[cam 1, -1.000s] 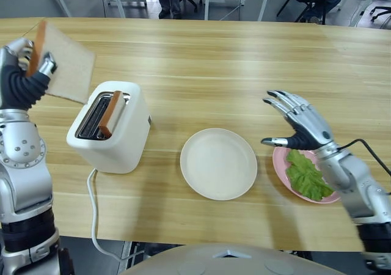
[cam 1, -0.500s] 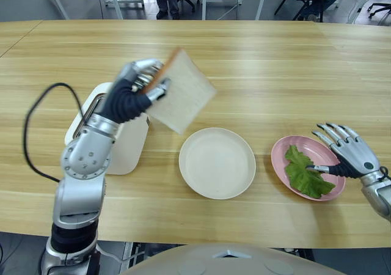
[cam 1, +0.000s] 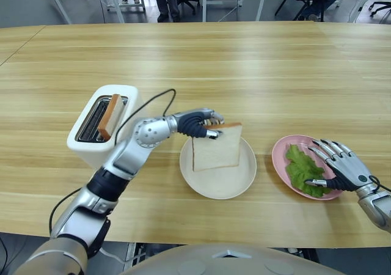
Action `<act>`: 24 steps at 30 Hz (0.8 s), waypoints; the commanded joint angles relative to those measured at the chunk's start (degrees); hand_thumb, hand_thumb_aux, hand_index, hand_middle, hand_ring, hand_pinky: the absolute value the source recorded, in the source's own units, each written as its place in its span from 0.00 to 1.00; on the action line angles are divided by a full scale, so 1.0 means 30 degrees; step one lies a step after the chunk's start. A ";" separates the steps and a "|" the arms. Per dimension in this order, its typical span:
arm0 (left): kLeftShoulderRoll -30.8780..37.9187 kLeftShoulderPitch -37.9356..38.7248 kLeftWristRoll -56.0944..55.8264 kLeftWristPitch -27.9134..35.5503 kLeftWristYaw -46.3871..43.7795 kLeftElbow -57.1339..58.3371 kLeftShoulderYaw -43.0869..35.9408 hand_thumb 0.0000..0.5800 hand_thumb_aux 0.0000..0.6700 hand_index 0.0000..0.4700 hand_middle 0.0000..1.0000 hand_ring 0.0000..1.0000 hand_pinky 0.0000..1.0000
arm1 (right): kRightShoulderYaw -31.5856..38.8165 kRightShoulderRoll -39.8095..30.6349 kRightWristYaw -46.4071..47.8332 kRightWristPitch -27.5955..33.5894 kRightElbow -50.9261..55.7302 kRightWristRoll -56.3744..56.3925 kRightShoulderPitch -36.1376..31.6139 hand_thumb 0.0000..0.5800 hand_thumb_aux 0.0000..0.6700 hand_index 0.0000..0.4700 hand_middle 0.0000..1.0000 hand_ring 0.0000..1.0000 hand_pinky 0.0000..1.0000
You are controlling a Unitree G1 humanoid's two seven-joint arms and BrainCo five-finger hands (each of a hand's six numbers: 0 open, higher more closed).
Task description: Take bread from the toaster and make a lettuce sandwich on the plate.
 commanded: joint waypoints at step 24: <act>-0.3432 -0.3063 0.4861 -0.6569 0.2765 1.3466 -0.2755 0.00 0.00 0.00 0.77 0.77 0.77 | 0.2695 -0.0492 -0.0895 -0.0711 0.1092 0.0866 -0.0320 1.00 1.00 0.98 0.00 0.00 0.00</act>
